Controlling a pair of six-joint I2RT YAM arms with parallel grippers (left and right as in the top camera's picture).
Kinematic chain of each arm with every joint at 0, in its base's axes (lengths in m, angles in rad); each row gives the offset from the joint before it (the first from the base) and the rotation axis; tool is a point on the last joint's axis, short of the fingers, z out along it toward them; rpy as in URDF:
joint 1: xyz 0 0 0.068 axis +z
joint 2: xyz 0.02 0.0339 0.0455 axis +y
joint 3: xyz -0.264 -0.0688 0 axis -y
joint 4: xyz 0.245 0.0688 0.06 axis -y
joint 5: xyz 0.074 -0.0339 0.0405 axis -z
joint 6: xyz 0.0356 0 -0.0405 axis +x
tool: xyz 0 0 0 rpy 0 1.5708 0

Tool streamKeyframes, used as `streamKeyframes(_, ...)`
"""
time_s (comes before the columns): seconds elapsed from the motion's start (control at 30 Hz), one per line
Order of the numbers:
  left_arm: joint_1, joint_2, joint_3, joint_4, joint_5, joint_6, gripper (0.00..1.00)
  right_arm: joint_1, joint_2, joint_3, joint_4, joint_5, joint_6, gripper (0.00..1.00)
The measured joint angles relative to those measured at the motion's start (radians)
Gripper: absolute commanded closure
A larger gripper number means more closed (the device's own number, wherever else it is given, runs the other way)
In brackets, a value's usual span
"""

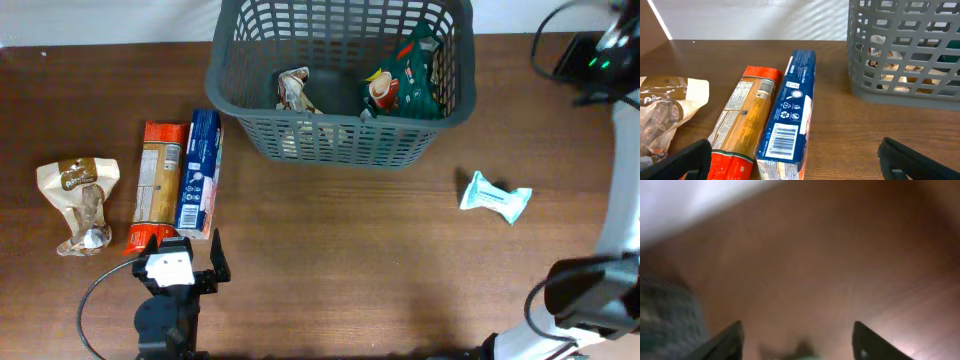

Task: Pack container
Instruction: 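Lower the right gripper onto the mint-green wipes pack and grasp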

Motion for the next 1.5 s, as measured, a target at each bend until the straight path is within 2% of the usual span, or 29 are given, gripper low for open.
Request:
streamKeyframes(0.17,0.000,0.000,0.000,0.001,0.000,0.000,0.01,-0.005,0.019,-0.332,0.079,-0.148,0.002,0.27)
streamKeyframes(0.33,0.000,0.000,0.000,0.000,0.000,0.000,0.01,-0.005,0.019,-0.489,0.143,-0.203,0.001,0.26)
streamKeyframes(0.5,0.000,0.000,0.000,0.000,0.000,0.000,0.01,-0.005,0.019,-0.573,0.142,-0.235,0.001,0.27)
streamKeyframes(0.83,0.000,0.000,0.000,0.000,0.000,0.000,0.01,-0.005,0.019,-0.574,0.162,-0.286,-0.021,0.26)
streamKeyframes(0.9,0.000,0.000,0.000,0.000,0.000,0.000,0.01,-0.005,0.019,-0.575,0.216,-0.286,-0.113,0.23)
streamKeyframes(1.0,0.000,0.000,0.000,0.000,0.000,0.000,0.01,-0.005,0.019,-0.575,0.301,-0.285,-0.356,0.20)
streamKeyframes(1.1,0.000,0.000,0.000,0.000,0.000,0.000,0.01,-0.005,0.019,-0.575,0.303,-0.273,-0.592,0.19)
streamKeyframes(1.13,0.000,0.000,0.000,0.000,0.000,0.000,0.01,-0.005,0.019,-0.575,0.302,-0.266,-0.631,0.19)
streamKeyframes(1.17,0.000,0.000,0.000,0.000,0.000,0.000,0.01,-0.005,0.019,-0.575,0.292,-0.247,-0.739,0.18)
streamKeyframes(1.27,0.000,0.000,0.000,0.000,0.000,0.000,0.01,-0.005,0.019,-0.575,0.272,-0.188,-0.906,0.16)
streamKeyframes(1.4,0.000,0.000,0.000,0.000,0.000,0.000,0.01,-0.005,0.019,-0.575,0.259,-0.146,-1.033,0.14)
streamKeyframes(1.5,0.000,0.000,0.000,0.000,0.000,0.000,0.01,-0.002,0.019,-0.575,0.240,-0.142,-1.057,0.16)
